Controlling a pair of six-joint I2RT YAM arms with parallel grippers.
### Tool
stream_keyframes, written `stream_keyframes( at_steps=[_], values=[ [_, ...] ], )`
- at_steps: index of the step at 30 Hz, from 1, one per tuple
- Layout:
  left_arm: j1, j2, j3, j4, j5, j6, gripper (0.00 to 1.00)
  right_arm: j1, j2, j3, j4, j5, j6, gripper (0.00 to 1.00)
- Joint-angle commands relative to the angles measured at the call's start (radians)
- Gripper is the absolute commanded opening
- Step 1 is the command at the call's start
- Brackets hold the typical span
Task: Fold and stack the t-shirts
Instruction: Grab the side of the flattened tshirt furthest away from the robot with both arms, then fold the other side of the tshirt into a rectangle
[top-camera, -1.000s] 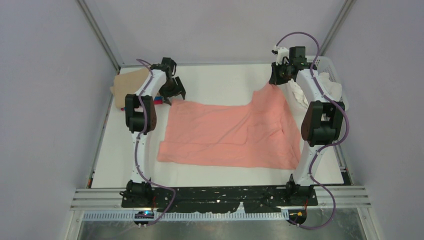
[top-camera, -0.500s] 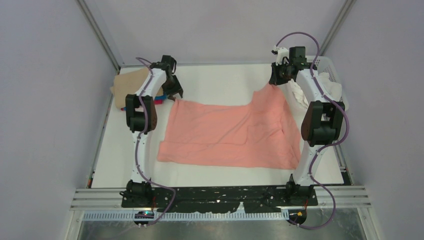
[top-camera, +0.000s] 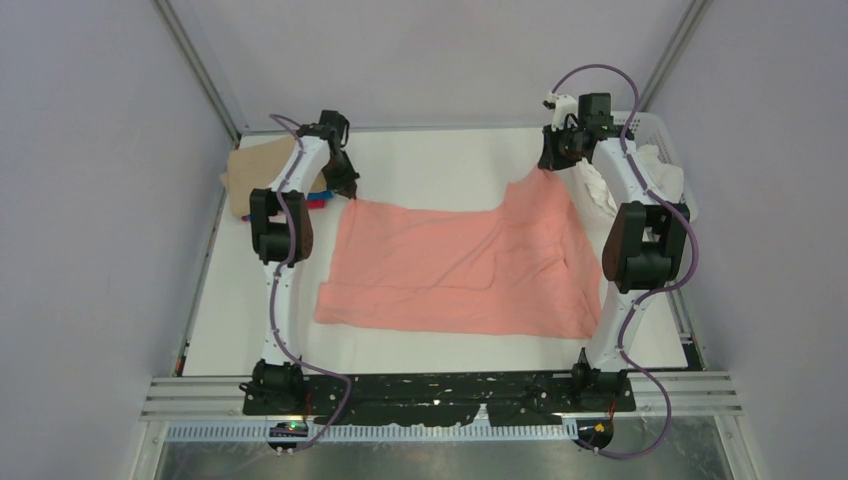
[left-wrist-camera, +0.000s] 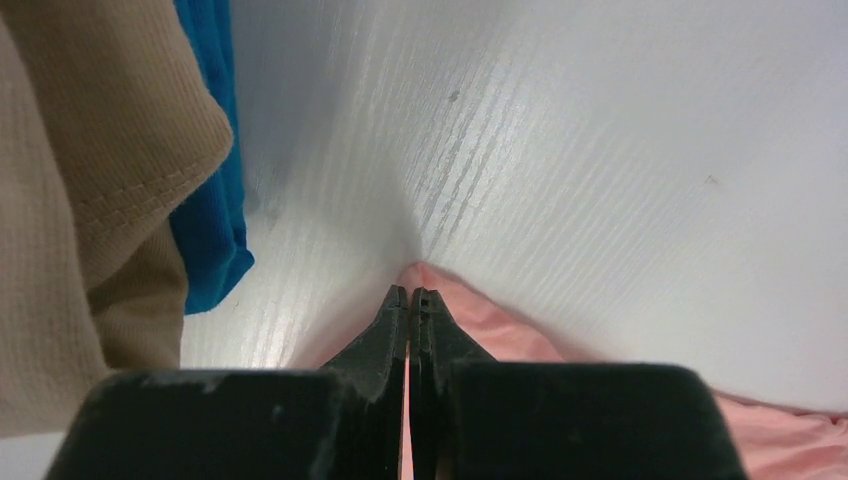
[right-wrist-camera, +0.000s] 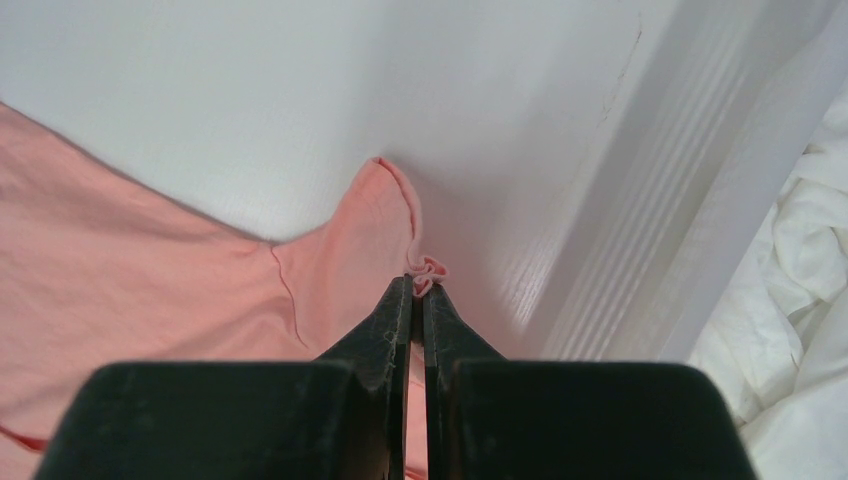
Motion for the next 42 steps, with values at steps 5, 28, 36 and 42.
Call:
stream_keyframes(
  at_steps=[5,28,36,42],
  values=[
    [0.003,-0.094,-0.095,0.092,0.062,0.132,0.00,0.003,-0.022,0.015,0.024,-0.002,-0.001,0.06],
    [0.001,-0.728,-0.902,0.560,0.258,0.255,0.00,0.022,-0.490,-0.539,0.180,0.069,0.107,0.06],
    [0.002,-0.925,-1.158,0.668,0.222,0.219,0.00,0.022,-0.663,-0.727,0.219,0.084,0.182,0.06],
    [0.010,-1.049,-1.275,0.713,0.160,0.162,0.00,0.066,-0.731,-0.762,0.166,0.162,0.200,0.06]
  ],
)
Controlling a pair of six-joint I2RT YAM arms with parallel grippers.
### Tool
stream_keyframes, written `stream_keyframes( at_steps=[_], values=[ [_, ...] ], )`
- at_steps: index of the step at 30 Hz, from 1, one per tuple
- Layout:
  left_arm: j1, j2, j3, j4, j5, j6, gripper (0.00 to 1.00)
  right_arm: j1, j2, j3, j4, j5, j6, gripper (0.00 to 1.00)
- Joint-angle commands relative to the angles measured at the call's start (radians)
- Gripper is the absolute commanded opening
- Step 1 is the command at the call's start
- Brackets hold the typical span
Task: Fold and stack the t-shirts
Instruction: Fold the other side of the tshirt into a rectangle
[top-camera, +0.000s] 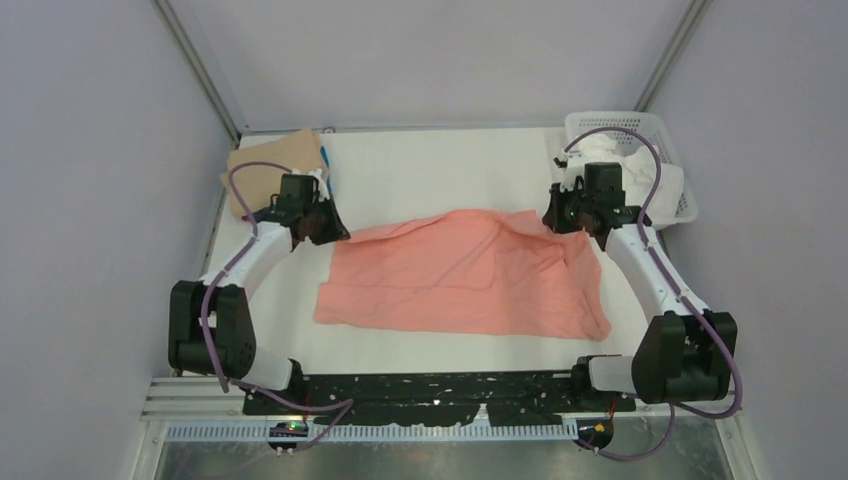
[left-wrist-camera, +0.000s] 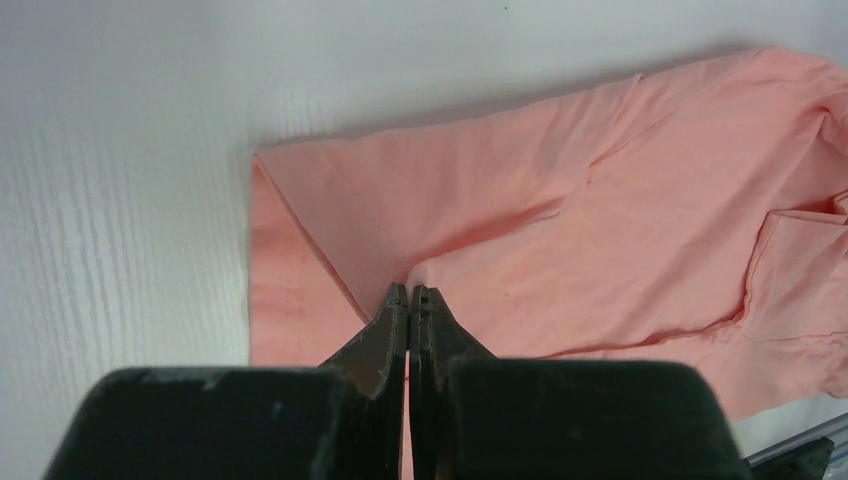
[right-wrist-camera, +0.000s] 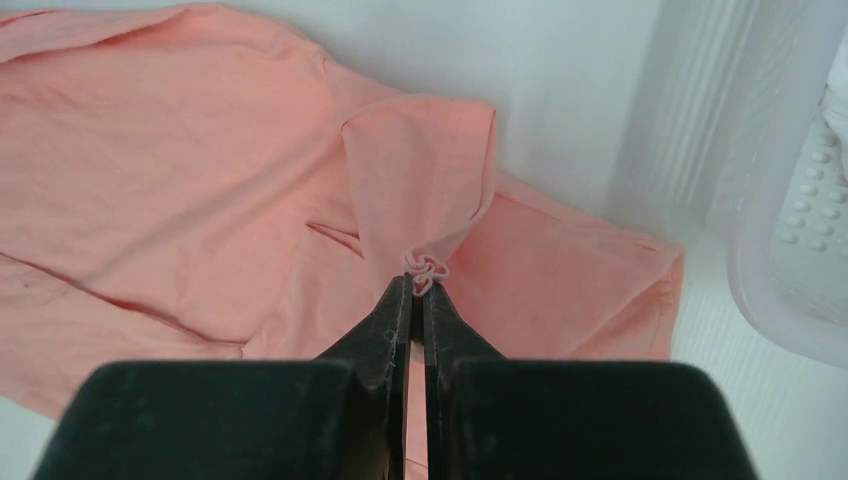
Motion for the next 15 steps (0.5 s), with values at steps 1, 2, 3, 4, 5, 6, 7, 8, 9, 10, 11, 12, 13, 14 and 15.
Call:
stream_keyframes(
  at_steps=[1,2,3,4,5,6,7,8,9,10,11,12,13,14,15],
  values=[
    [0.014,-0.114,-0.057,0.082,-0.068,-0.048,0.00,0.024,-0.086,-0.017,-0.002,0.089,0.033,0.06],
    [0.021,-0.132,-0.069,0.080,-0.087,-0.059,0.00,0.024,-0.098,-0.025,-0.005,0.126,0.041,0.06],
    [0.028,-0.150,-0.082,0.080,-0.099,-0.067,0.00,0.024,-0.118,-0.037,-0.008,0.144,0.046,0.06],
    [0.036,-0.169,-0.096,0.083,-0.116,-0.076,0.00,0.024,-0.126,-0.042,-0.016,0.172,0.051,0.06],
    [0.046,-0.185,-0.116,0.087,-0.130,-0.086,0.00,0.024,-0.140,-0.052,-0.018,0.184,0.054,0.06],
    [0.055,-0.202,-0.131,0.088,-0.144,-0.097,0.00,0.024,-0.147,-0.055,-0.022,0.207,0.057,0.06],
    [0.066,-0.215,-0.153,0.090,-0.145,-0.105,0.00,0.024,-0.158,-0.063,-0.023,0.229,0.058,0.06],
    [0.078,-0.225,-0.162,0.096,-0.137,-0.105,0.00,0.024,-0.162,-0.065,-0.026,0.240,0.062,0.06],
    [0.085,-0.235,-0.177,0.101,-0.132,-0.112,0.00,0.024,-0.168,-0.067,-0.028,0.259,0.064,0.06],
    [0.092,-0.245,-0.186,0.106,-0.132,-0.121,0.00,0.024,-0.171,-0.067,-0.032,0.284,0.068,0.06],
    [0.097,-0.254,-0.197,0.112,-0.127,-0.124,0.00,0.024,-0.172,-0.067,-0.034,0.321,0.071,0.06],
    [0.100,-0.262,-0.202,0.113,-0.125,-0.126,0.00,0.024,-0.172,-0.066,-0.038,0.334,0.076,0.06],
    [0.101,-0.266,-0.205,0.114,-0.126,-0.127,0.00,0.024,-0.172,-0.066,-0.042,0.345,0.076,0.06],
    [0.101,-0.272,-0.208,0.112,-0.126,-0.124,0.00,0.024,-0.176,-0.067,-0.045,0.347,0.079,0.06],
    [0.102,-0.278,-0.212,0.111,-0.125,-0.126,0.00,0.024,-0.179,-0.071,-0.045,0.349,0.081,0.06]
  ],
)
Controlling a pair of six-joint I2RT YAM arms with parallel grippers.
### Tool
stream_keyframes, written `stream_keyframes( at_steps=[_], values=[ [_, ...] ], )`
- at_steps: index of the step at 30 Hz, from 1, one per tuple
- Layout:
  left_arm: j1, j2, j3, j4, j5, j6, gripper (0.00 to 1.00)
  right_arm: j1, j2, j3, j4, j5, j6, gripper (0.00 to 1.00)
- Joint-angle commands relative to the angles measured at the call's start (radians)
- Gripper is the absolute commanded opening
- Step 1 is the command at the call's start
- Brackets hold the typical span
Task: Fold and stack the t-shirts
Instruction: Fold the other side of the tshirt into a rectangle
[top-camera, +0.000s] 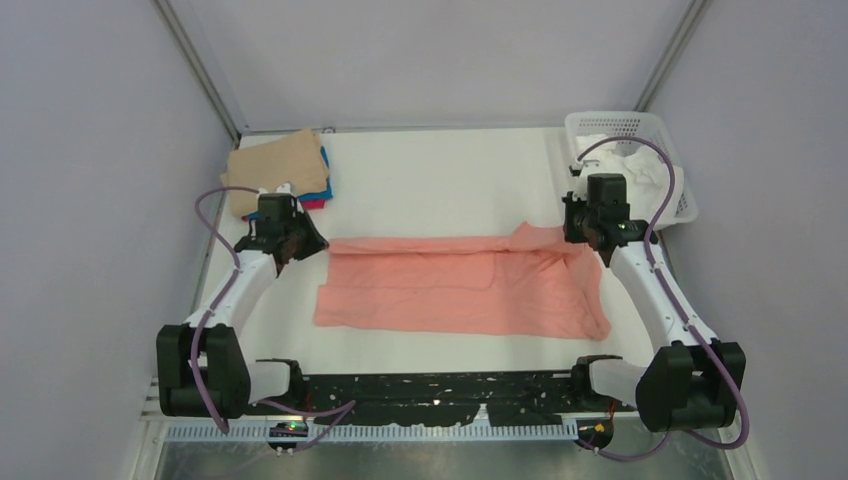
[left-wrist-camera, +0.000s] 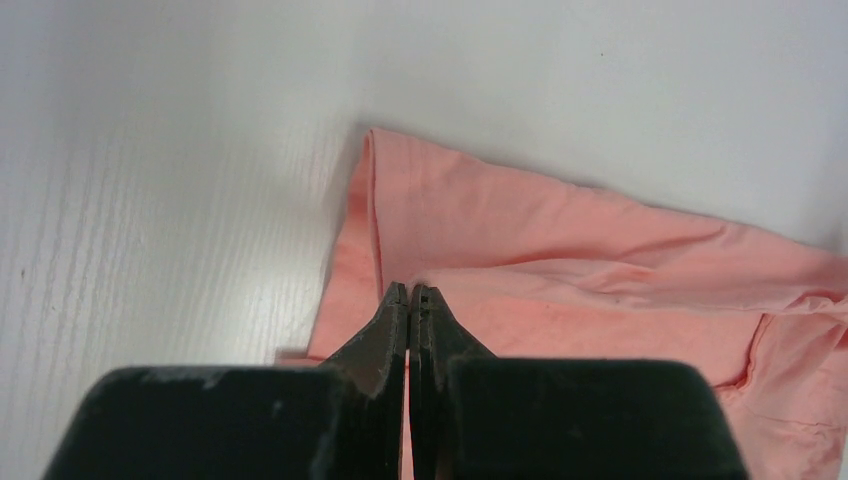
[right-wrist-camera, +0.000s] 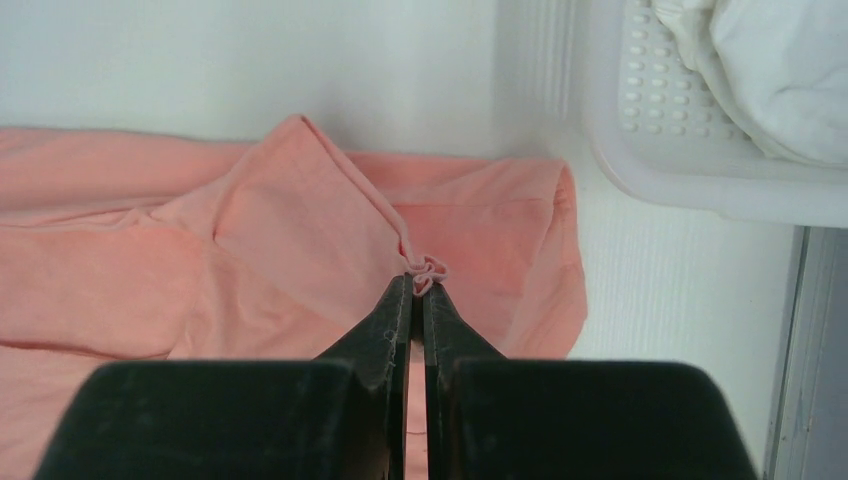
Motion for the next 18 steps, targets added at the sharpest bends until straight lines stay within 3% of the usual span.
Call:
stream_keyframes(
  at_steps=[1,18],
  values=[
    [0.008,-0.047,-0.015,0.058,-0.013,-0.020,0.00,-0.001,-0.047,-0.006,0.001,0.087,0.032,0.06],
    [0.009,-0.184,-0.123,0.032,-0.029,-0.054,0.00,-0.001,-0.185,-0.067,-0.038,0.076,0.124,0.06]
  ],
)
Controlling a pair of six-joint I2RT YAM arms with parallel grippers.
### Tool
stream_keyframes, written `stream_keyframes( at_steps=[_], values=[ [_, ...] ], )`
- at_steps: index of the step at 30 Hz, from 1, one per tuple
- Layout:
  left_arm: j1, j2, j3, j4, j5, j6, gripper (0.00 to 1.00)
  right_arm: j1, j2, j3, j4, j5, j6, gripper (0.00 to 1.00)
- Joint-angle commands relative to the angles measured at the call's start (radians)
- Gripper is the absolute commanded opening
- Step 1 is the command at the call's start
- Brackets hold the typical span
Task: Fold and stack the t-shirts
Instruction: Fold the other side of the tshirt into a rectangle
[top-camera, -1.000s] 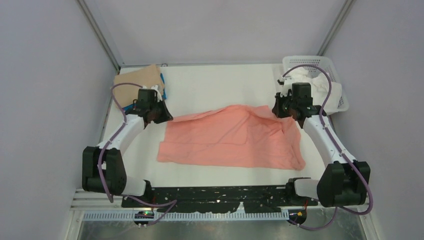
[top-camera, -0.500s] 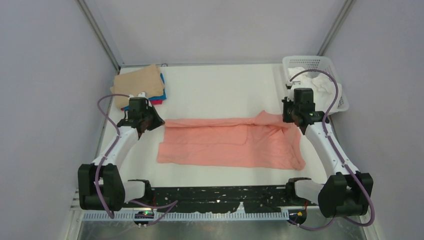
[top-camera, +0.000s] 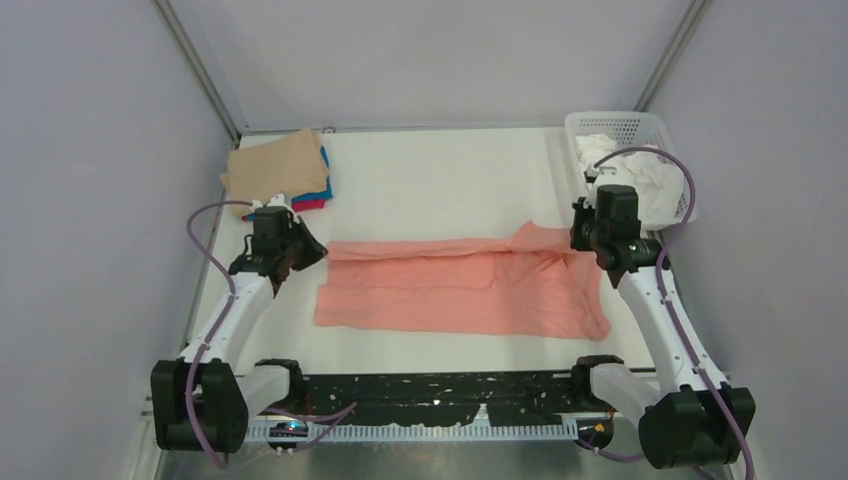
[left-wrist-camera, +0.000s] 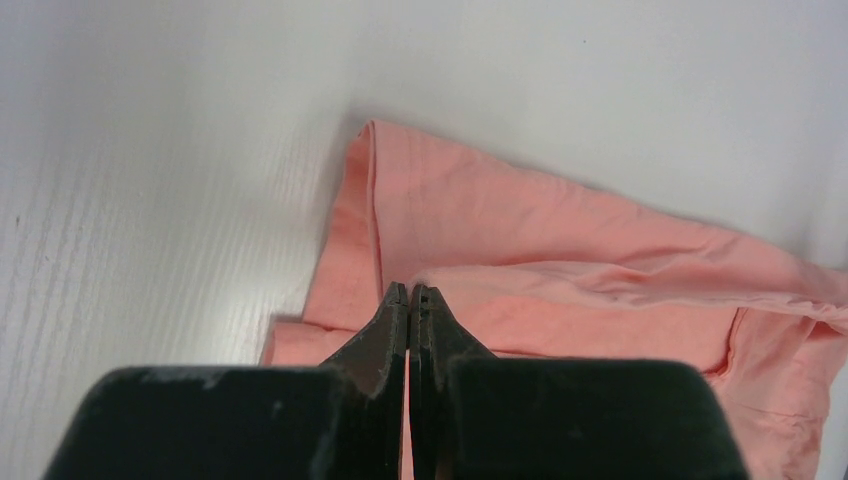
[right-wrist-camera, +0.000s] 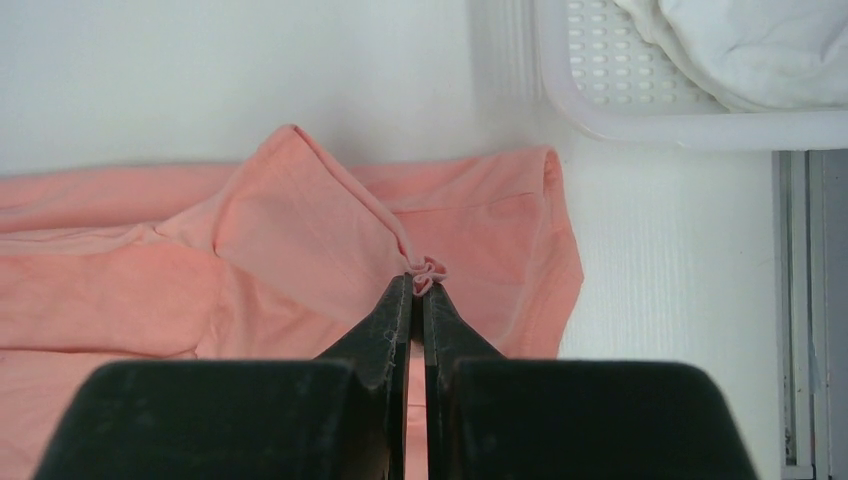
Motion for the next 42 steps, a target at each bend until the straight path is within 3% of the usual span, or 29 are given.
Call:
stream_keyframes(
  at_steps=[1,10,23,29,30,32,33,34,35,36,37,40,42],
  values=[
    [0.007,-0.030,-0.031,0.024,-0.025,-0.012,0.00,-0.001,-0.018,-0.030,0.000,0.003,0.053,0.06],
    [0.009,0.000,-0.114,0.079,-0.012,-0.091,0.00,-0.001,-0.074,-0.104,-0.018,0.100,0.136,0.06],
    [0.009,-0.018,-0.147,0.009,-0.115,-0.134,0.00,0.000,-0.100,-0.194,-0.032,0.086,0.248,0.06],
    [0.008,0.021,-0.144,-0.090,-0.190,-0.171,0.01,0.000,-0.123,-0.303,-0.068,0.097,0.394,0.16],
    [0.010,0.019,-0.144,-0.101,-0.187,-0.172,0.10,0.000,-0.141,-0.313,-0.082,0.100,0.414,0.17],
    [0.008,0.006,-0.133,-0.139,-0.197,-0.186,0.45,0.000,-0.191,-0.340,-0.089,0.072,0.435,0.31],
    [0.008,-0.008,-0.122,-0.172,-0.220,-0.200,0.58,-0.001,-0.212,-0.357,-0.087,0.042,0.449,0.53],
    [0.009,-0.026,-0.107,-0.206,-0.241,-0.211,0.71,-0.001,-0.259,-0.364,-0.078,0.031,0.453,0.59],
    [0.009,-0.054,-0.090,-0.240,-0.264,-0.222,0.93,-0.001,-0.283,-0.364,-0.076,0.029,0.457,0.69],
    [0.007,-0.079,-0.068,-0.272,-0.282,-0.227,0.99,-0.001,-0.325,-0.357,-0.080,0.037,0.458,0.76],
    [0.007,-0.104,-0.051,-0.291,-0.291,-0.227,0.99,-0.001,-0.338,-0.329,-0.084,0.050,0.451,0.95],
    [0.008,-0.170,-0.026,-0.254,-0.233,-0.190,1.00,-0.001,-0.358,-0.274,-0.043,0.017,0.400,0.96],
    [0.006,-0.164,-0.018,-0.172,-0.074,-0.133,1.00,-0.001,-0.322,-0.267,0.059,-0.097,0.373,0.95]
  ],
)
